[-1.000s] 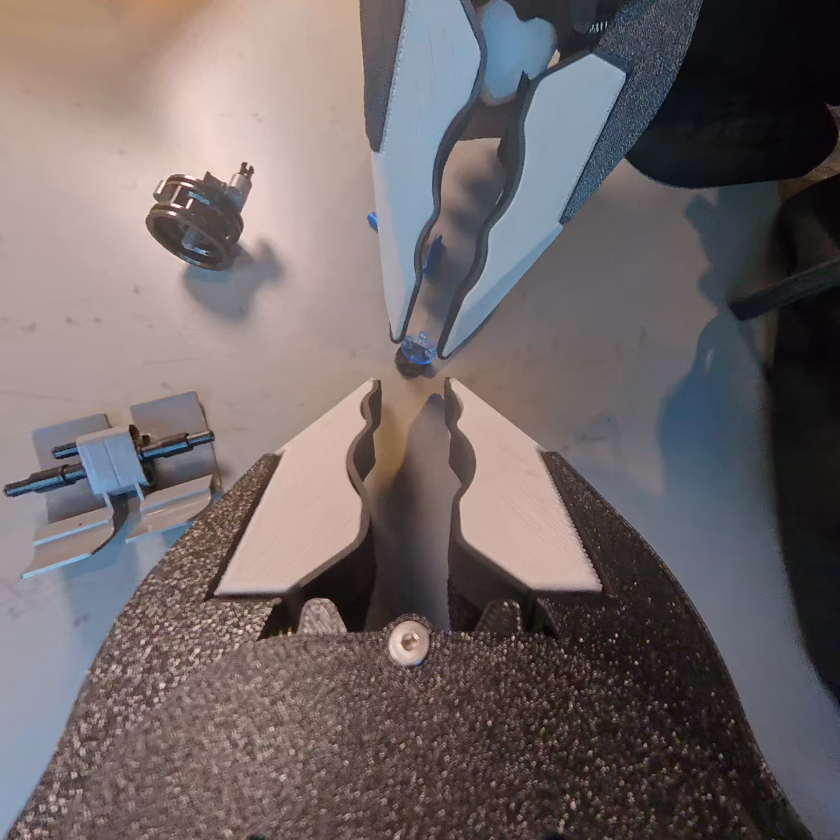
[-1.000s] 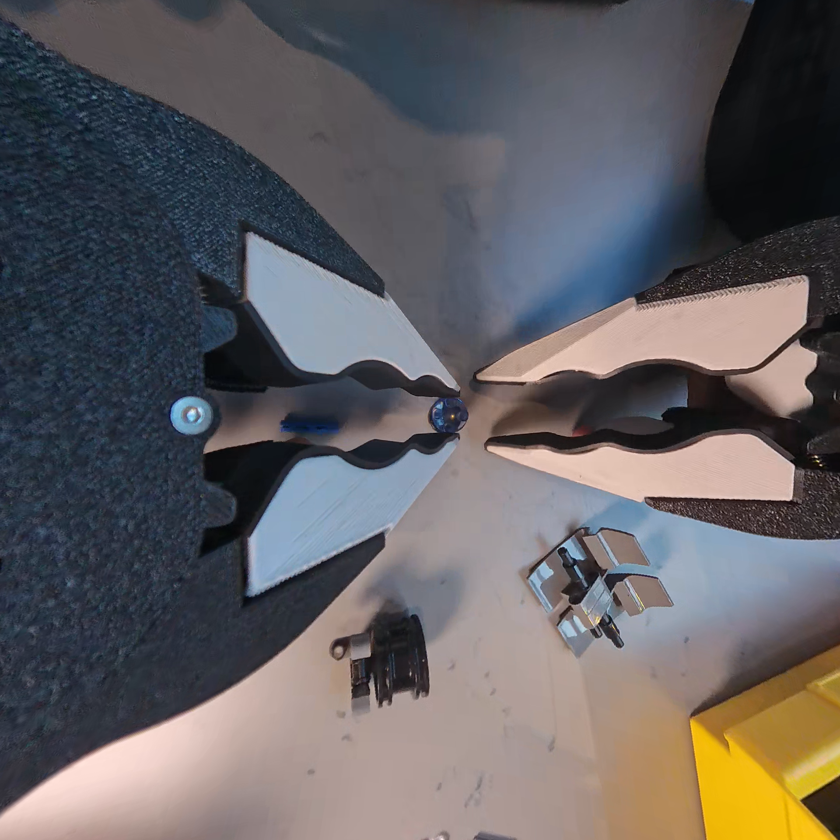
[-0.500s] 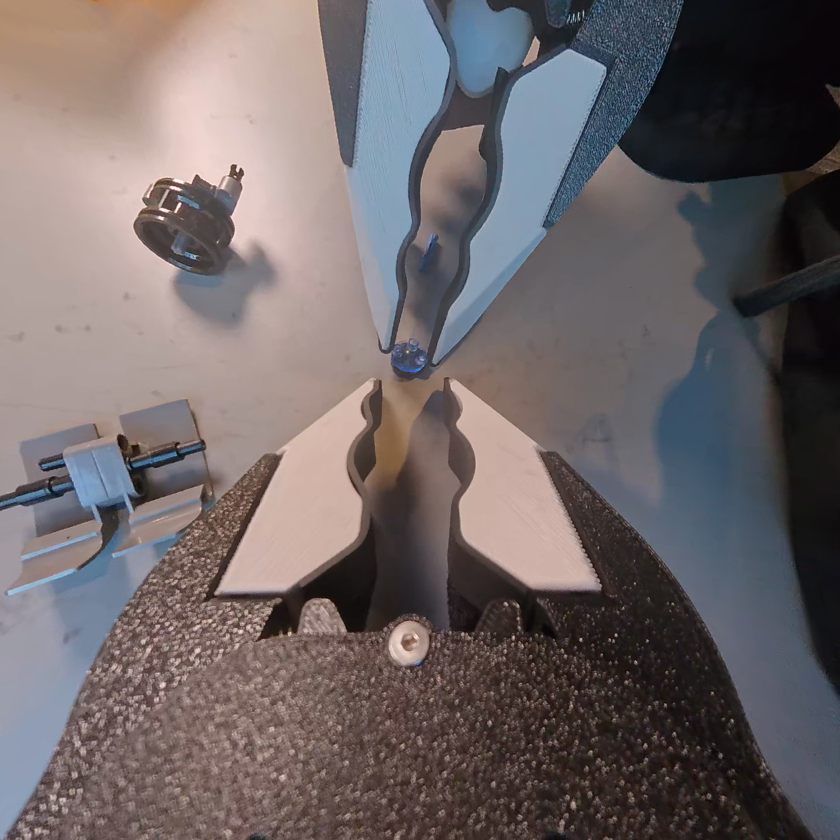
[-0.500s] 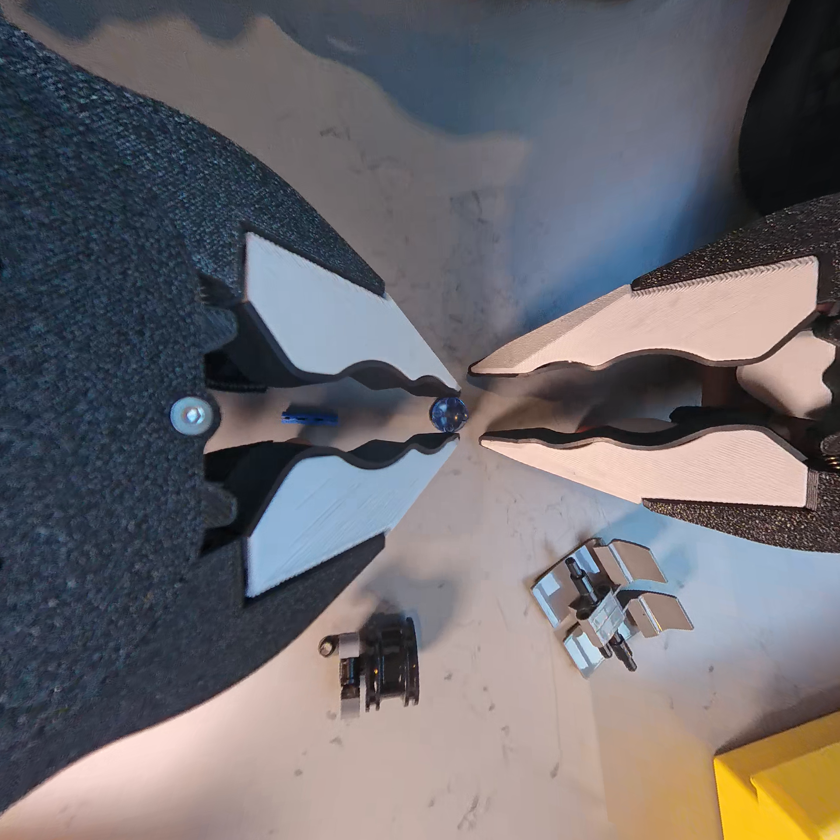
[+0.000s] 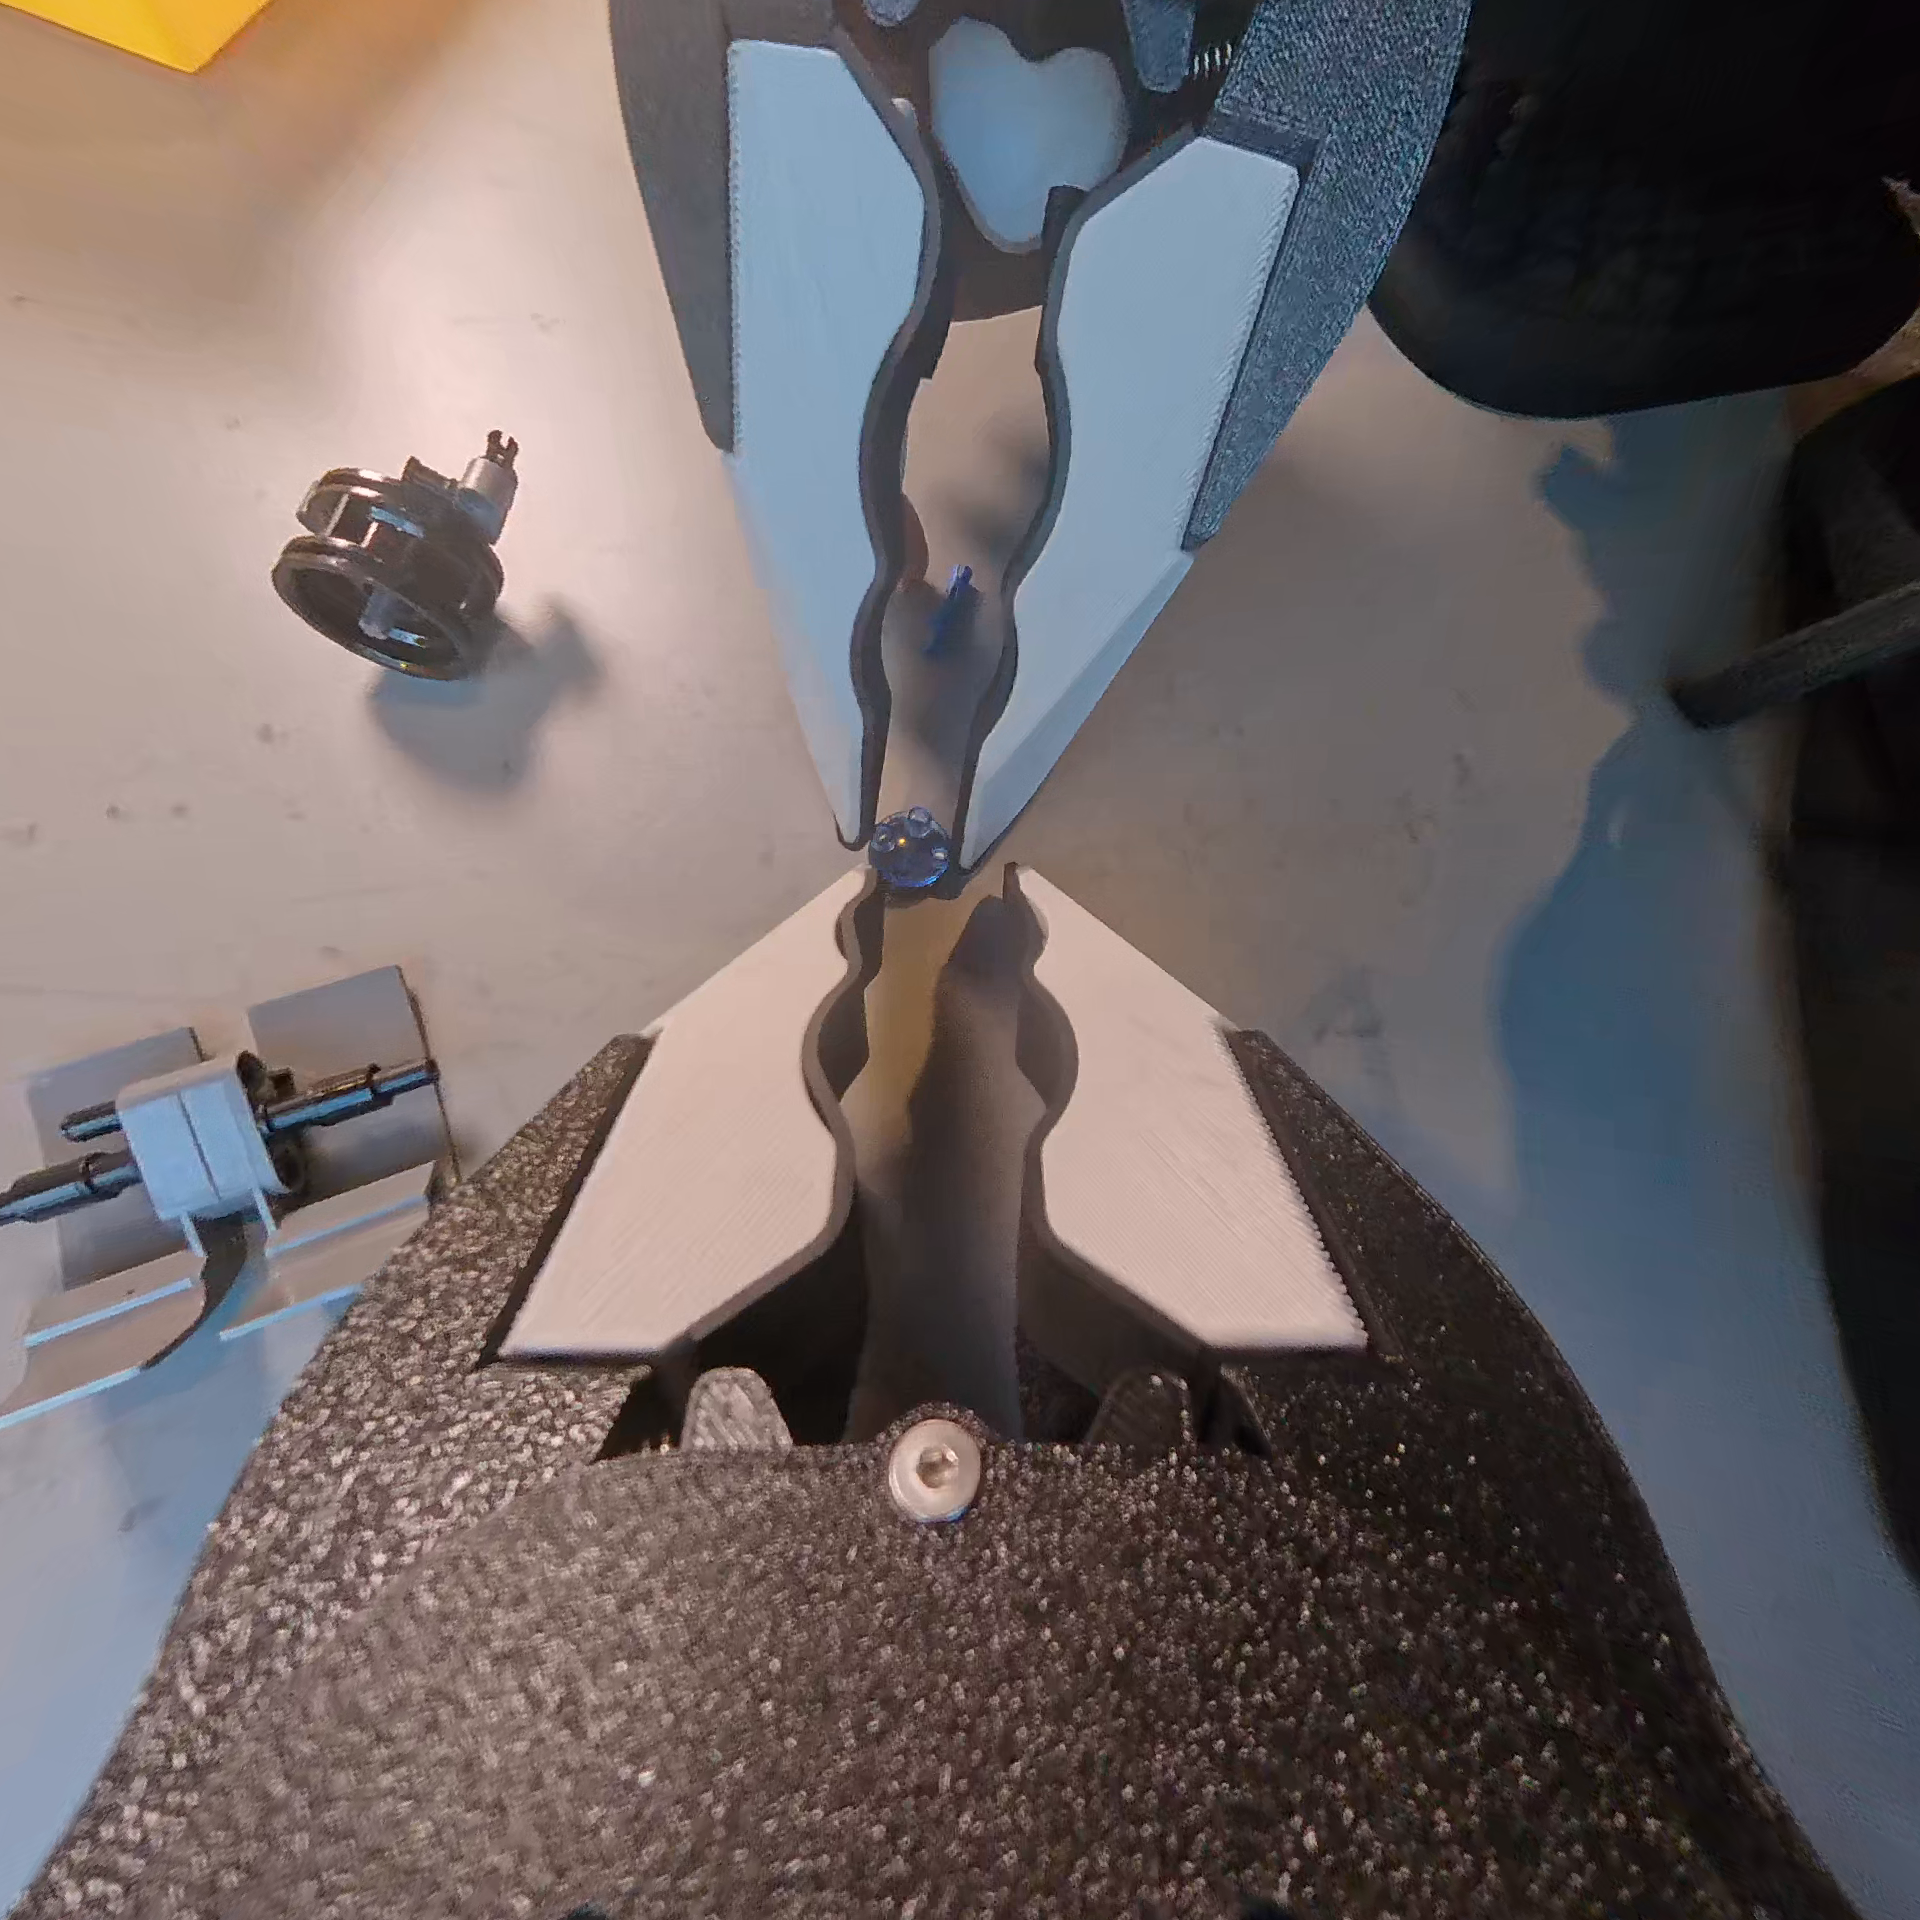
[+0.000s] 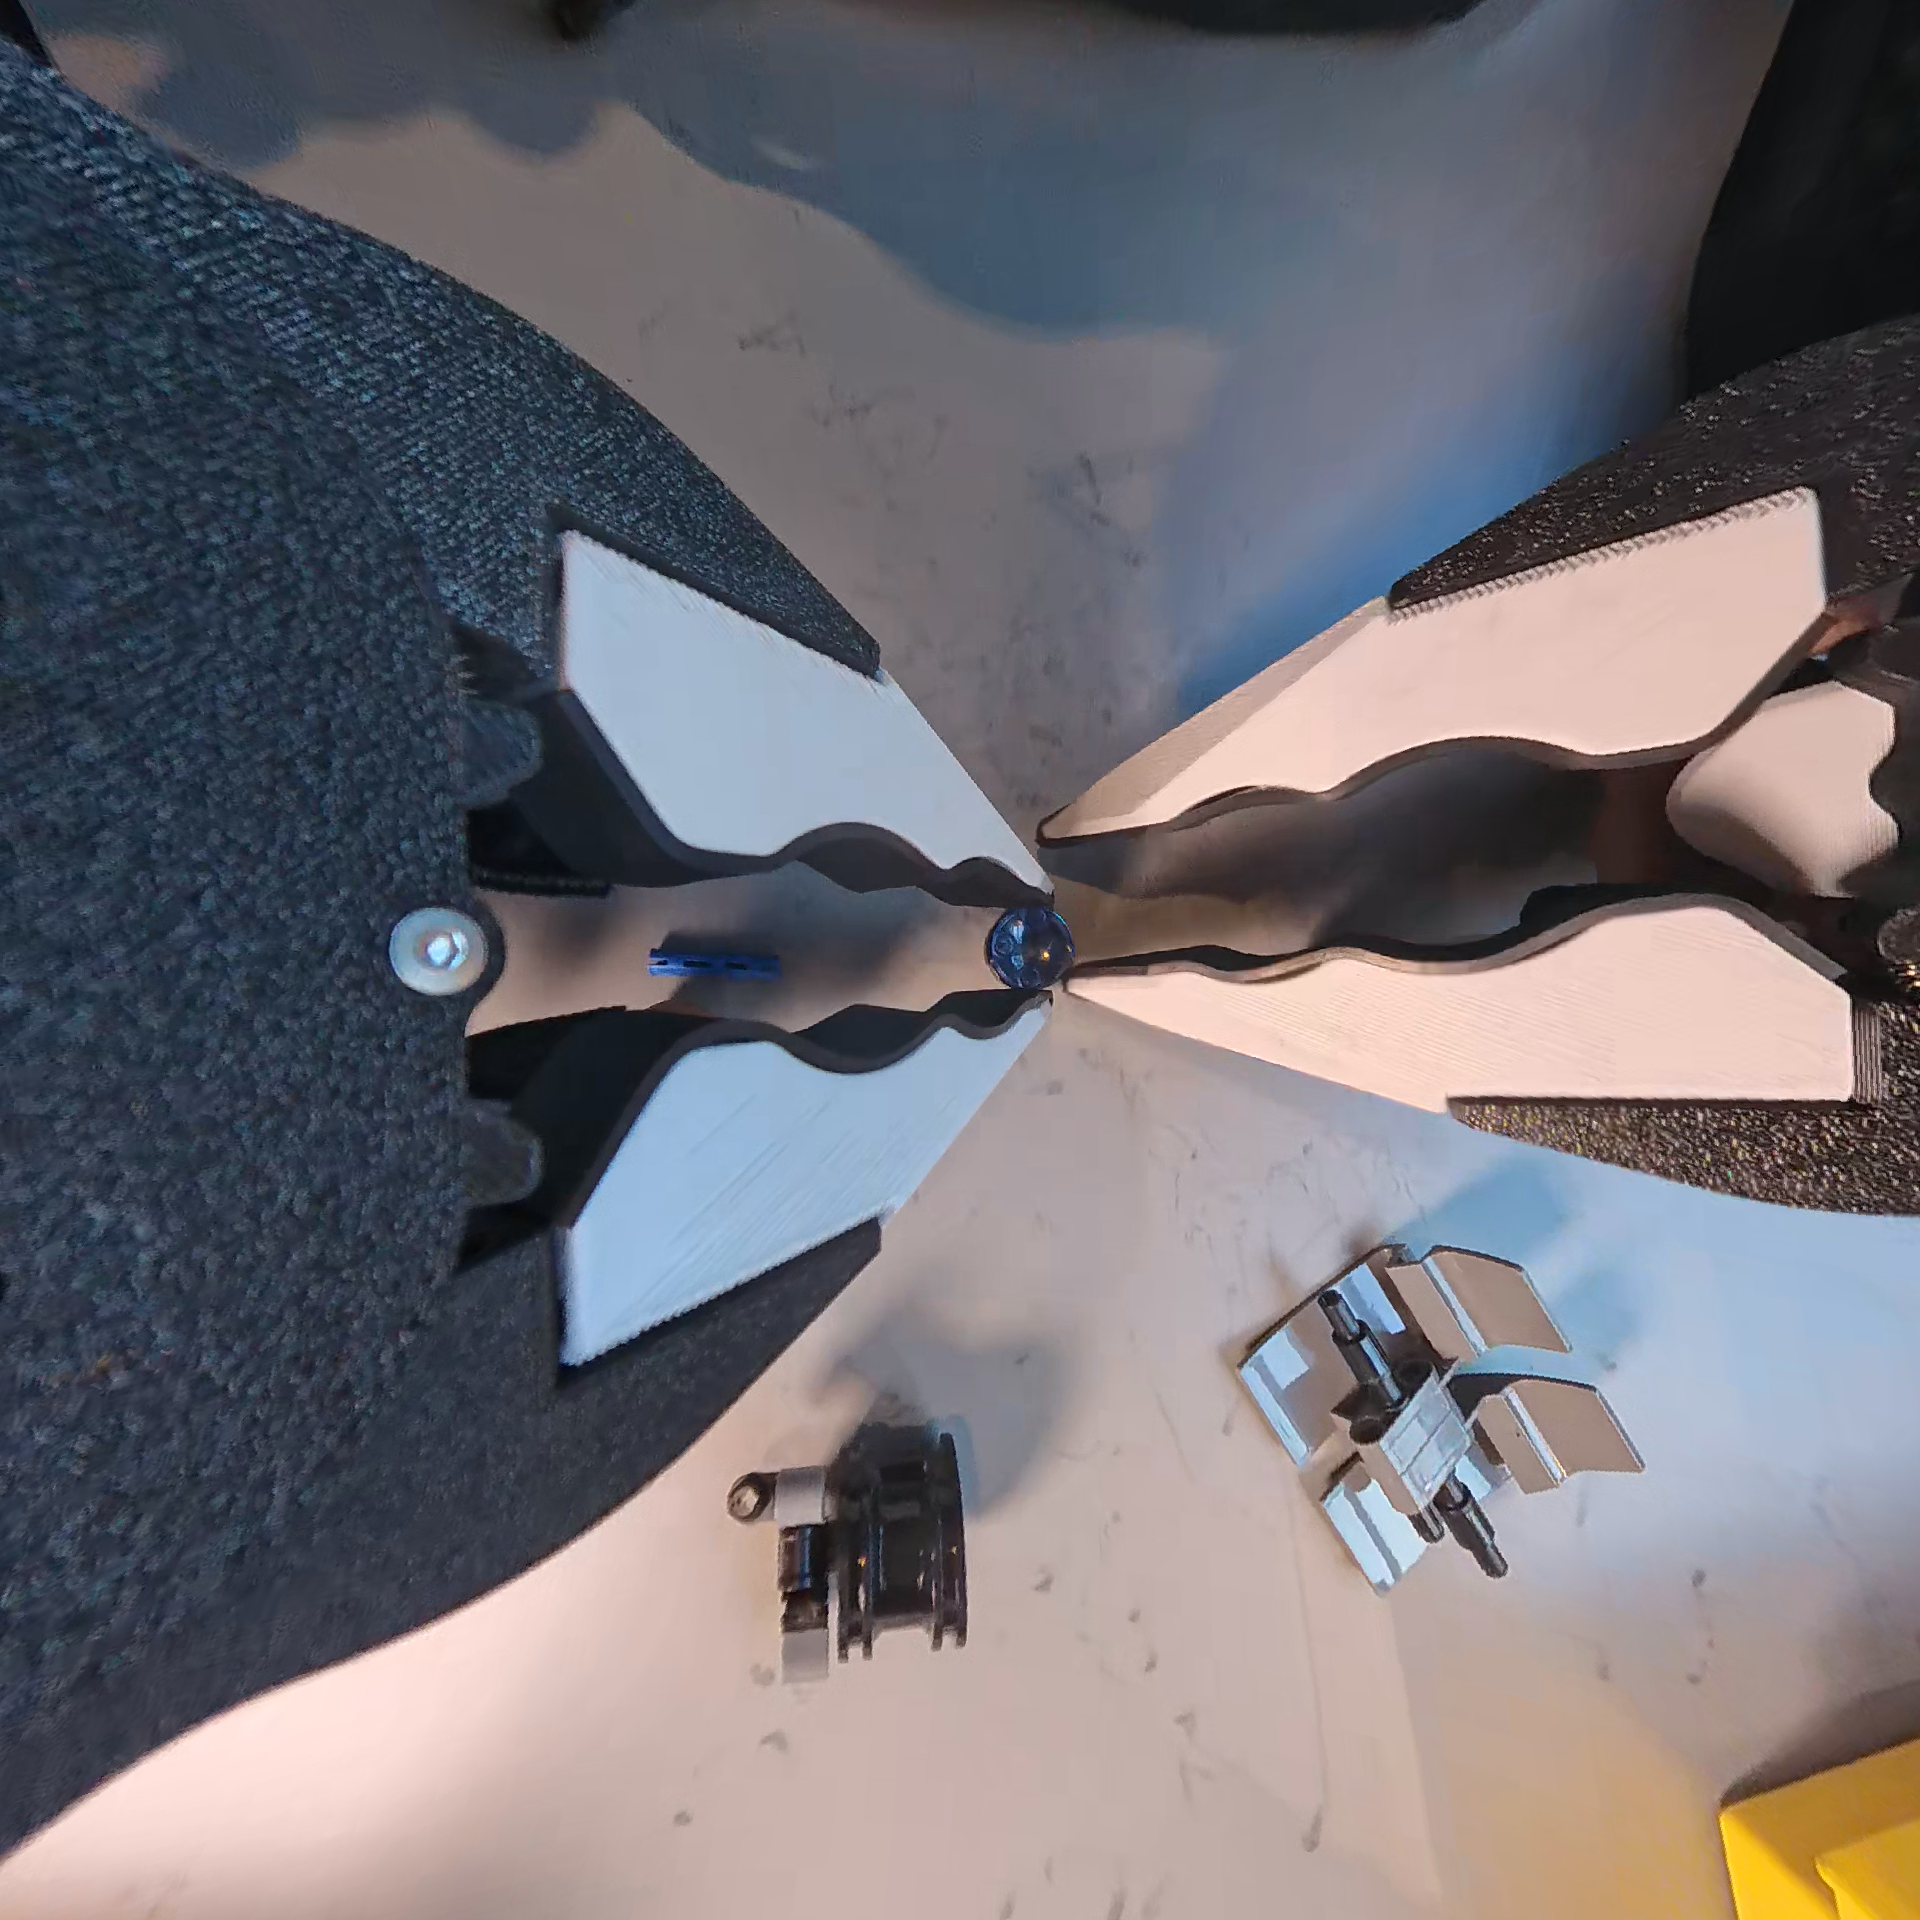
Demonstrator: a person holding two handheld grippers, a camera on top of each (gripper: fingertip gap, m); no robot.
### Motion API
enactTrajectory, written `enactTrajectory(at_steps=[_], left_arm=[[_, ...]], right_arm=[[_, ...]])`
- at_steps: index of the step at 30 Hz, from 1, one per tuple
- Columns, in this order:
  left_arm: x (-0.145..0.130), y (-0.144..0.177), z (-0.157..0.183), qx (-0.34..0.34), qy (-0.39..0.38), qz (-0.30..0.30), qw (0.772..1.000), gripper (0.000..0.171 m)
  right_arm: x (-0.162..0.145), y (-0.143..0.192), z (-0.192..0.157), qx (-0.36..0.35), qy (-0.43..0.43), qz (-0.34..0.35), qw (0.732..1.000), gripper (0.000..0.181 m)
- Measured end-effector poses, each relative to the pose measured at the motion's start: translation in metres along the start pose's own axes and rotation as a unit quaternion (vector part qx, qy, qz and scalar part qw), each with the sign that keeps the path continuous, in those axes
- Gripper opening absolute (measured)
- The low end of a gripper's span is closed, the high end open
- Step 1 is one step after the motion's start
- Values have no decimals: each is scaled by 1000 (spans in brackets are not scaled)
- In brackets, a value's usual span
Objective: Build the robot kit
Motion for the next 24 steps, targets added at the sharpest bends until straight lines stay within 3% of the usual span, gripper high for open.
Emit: enactTrajectory(at_steps=[15, 24], left_arm=[[0, -1, 0, 15, -2, -9, 1000, 17], [-1, 6, -12, -31, 126, 46, 990, 18]], right_arm=[[0, -1, 2, 19, -15, -14, 1000, 15], [-1, 0, -1, 12, 24, -4, 1000, 15]])
Point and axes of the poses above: each gripper's, where its closed fingertips meet, y back along the fingers, x out of its top, z = x × y across the jaws, the point moved 7 cm from there along y, back along the fingers, and after that the axes turned 15 degrees about -y, right-handed, at the moved point
